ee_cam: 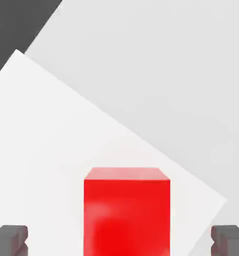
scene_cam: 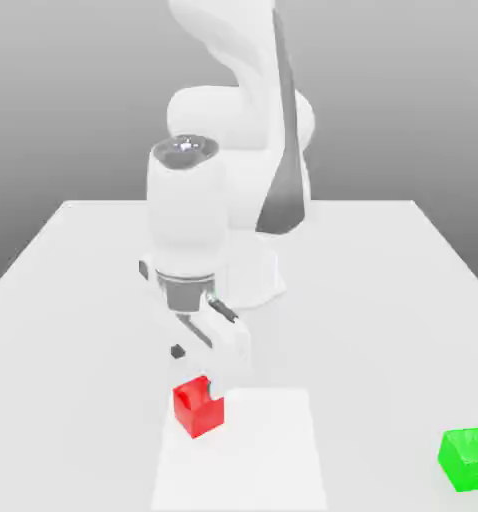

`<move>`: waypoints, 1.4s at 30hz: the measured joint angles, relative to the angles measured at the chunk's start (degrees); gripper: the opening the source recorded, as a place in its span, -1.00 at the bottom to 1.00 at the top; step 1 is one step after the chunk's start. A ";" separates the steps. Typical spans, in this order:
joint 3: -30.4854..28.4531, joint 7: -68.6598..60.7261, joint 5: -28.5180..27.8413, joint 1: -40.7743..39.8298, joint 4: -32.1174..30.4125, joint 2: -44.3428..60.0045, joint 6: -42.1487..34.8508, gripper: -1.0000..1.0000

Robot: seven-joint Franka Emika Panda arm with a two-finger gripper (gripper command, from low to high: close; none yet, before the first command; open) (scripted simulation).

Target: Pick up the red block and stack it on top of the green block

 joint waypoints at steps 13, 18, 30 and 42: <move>-5.42 4.44 -6.16 3.96 1.14 10.00 8.51 -1.00; -3.47 2.88 -3.84 2.62 0.85 6.50 5.56 -1.00; 4.35 -0.53 2.56 0.72 3.91 -2.03 -7.09 -1.00; 15.45 14.14 -9.13 24.58 27.27 11.41 -18.10 -1.00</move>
